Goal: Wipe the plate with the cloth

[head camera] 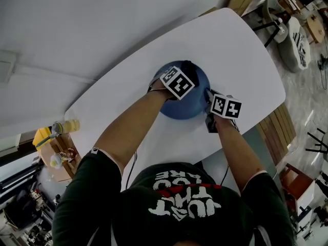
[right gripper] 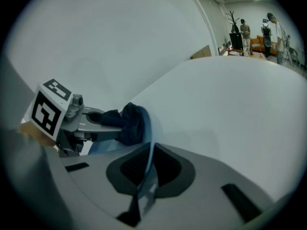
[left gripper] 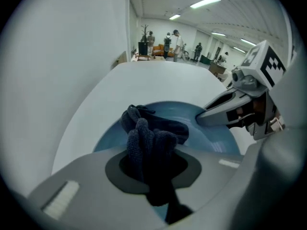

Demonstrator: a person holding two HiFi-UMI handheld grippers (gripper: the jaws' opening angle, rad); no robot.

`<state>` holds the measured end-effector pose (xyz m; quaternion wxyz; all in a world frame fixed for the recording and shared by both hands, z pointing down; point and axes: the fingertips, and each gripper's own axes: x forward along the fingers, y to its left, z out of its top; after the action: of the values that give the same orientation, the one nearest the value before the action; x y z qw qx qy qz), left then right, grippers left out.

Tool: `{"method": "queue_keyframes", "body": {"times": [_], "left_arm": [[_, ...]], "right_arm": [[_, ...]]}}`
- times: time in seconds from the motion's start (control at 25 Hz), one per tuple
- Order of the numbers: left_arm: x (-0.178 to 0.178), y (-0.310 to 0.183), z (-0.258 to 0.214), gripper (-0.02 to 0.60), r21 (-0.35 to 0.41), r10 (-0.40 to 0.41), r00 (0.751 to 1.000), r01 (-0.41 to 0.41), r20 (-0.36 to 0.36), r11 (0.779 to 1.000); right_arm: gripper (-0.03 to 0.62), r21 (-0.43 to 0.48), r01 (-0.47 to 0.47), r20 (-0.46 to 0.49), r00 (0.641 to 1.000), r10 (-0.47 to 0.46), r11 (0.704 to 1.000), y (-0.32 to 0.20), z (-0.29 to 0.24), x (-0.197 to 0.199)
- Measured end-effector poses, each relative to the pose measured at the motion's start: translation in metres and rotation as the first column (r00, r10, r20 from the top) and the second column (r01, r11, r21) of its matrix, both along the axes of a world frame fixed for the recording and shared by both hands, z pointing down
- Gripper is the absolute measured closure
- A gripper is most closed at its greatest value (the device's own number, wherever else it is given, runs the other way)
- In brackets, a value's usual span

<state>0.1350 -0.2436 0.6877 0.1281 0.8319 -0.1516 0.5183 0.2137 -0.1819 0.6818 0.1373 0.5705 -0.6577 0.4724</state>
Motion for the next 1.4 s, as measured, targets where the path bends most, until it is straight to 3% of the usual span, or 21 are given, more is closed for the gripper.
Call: {"method": "queue_keyframes", "body": {"times": [0.16, 0.36, 0.48, 0.64, 0.72, 0.84, 1.0, 1.2, 1.4], "left_arm": [[0.036, 0.049, -0.002, 0.517, -0.038, 0.155, 0.987, -0.157, -0.046, 0.987], [0.028, 0.112, -0.004, 0.517, -0.143, 0.301, 0.952, -0.307, -0.061, 0.941], [0.005, 0.139, -0.003, 0.517, -0.209, 0.334, 0.942, -0.334, -0.036, 0.919], [-0.04, 0.15, 0.004, 0.516, -0.299, 0.319, 0.948, -0.3, 0.015, 0.906], [-0.065, 0.138, 0.006, 0.515, -0.307, 0.289, 0.956, -0.262, 0.046, 0.915], [-0.094, 0.096, 0.004, 0.515, -0.249, 0.219, 0.972, -0.192, 0.087, 0.949], [-0.114, 0.053, 0.013, 0.514, -0.233, 0.127, 0.982, -0.091, 0.142, 0.968], [-0.073, 0.006, 0.012, 0.515, -0.132, -0.004, 0.995, 0.017, 0.097, 0.991], [-0.008, 0.058, 0.0, 0.517, -0.098, 0.121, 0.992, -0.117, 0.04, 0.988]], "right_arm": [[0.58, 0.002, -0.028, 0.007, 1.0, 0.028, 1.0, 0.001, 0.001, 0.002], [0.58, 0.002, -0.059, 0.016, 0.998, 0.059, 0.998, 0.001, 0.002, 0.006], [0.58, 0.004, -0.056, 0.01, 0.998, 0.056, 0.998, -0.002, 0.001, 0.006], [0.58, 0.011, -0.03, -0.001, 1.0, 0.03, 0.999, 0.0, 0.001, 0.006], [0.58, 0.013, -0.017, -0.008, 1.0, 0.017, 1.0, 0.001, 0.001, 0.005], [0.58, 0.019, 0.001, -0.018, 1.0, -0.001, 1.0, 0.002, 0.001, 0.002], [0.579, 0.022, 0.045, -0.052, 0.998, -0.044, 0.999, 0.007, 0.0, -0.006], [0.579, 0.011, 0.044, -0.048, 0.998, -0.043, 0.999, 0.009, 0.0, -0.006], [0.579, 0.013, -0.008, -0.029, 1.0, 0.008, 1.0, 0.008, 0.0, 0.003]]}}
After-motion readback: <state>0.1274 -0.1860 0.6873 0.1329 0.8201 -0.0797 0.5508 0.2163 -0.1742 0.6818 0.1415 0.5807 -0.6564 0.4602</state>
